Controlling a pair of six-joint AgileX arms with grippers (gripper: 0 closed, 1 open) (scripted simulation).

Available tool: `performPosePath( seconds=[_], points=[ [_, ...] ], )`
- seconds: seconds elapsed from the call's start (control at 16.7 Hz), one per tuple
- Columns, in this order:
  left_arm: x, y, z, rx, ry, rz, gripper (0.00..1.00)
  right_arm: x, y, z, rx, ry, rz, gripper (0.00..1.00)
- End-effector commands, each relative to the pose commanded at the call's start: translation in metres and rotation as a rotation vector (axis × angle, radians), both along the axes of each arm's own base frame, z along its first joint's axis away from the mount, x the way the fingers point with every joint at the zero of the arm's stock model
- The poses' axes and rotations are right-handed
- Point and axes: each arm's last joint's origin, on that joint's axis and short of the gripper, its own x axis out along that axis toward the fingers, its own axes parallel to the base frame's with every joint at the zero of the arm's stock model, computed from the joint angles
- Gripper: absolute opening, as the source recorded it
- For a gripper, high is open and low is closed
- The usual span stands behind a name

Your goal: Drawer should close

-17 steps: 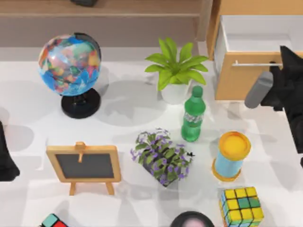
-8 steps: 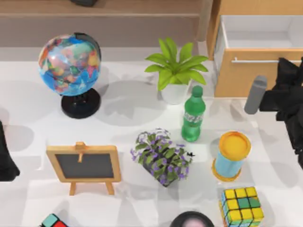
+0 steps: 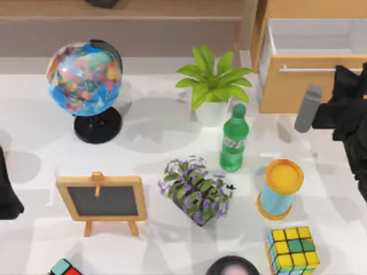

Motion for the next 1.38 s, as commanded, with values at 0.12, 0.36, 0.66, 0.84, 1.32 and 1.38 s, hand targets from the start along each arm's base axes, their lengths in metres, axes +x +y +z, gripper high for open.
performPosePath(
  seconds=[0.12,0.36,0.66,0.84,1.32,1.38],
  points=[
    [0.000,0.000,0.000,0.000,0.000,0.000,1.00,0.008,0.000,0.000,0.000,0.002,-0.001,0.00],
    [0.000,0.000,0.000,0.000,0.000,0.000,1.00,0.025,0.000,-0.001,0.000,0.004,-0.001,0.00],
    [0.000,0.000,0.000,0.000,0.000,0.000,1.00,0.047,0.000,0.001,0.001,-0.001,0.001,0.00],
    [0.000,0.000,0.000,0.000,0.000,0.000,1.00,0.051,-0.001,0.000,-0.001,0.004,0.000,0.00],
    [0.000,0.000,0.000,0.000,0.000,0.000,1.00,0.070,0.000,0.001,0.001,0.000,0.000,0.00],
    [0.000,0.000,0.000,0.000,0.000,0.000,1.00,0.074,0.000,0.000,0.001,0.001,0.001,0.00]
  ],
)
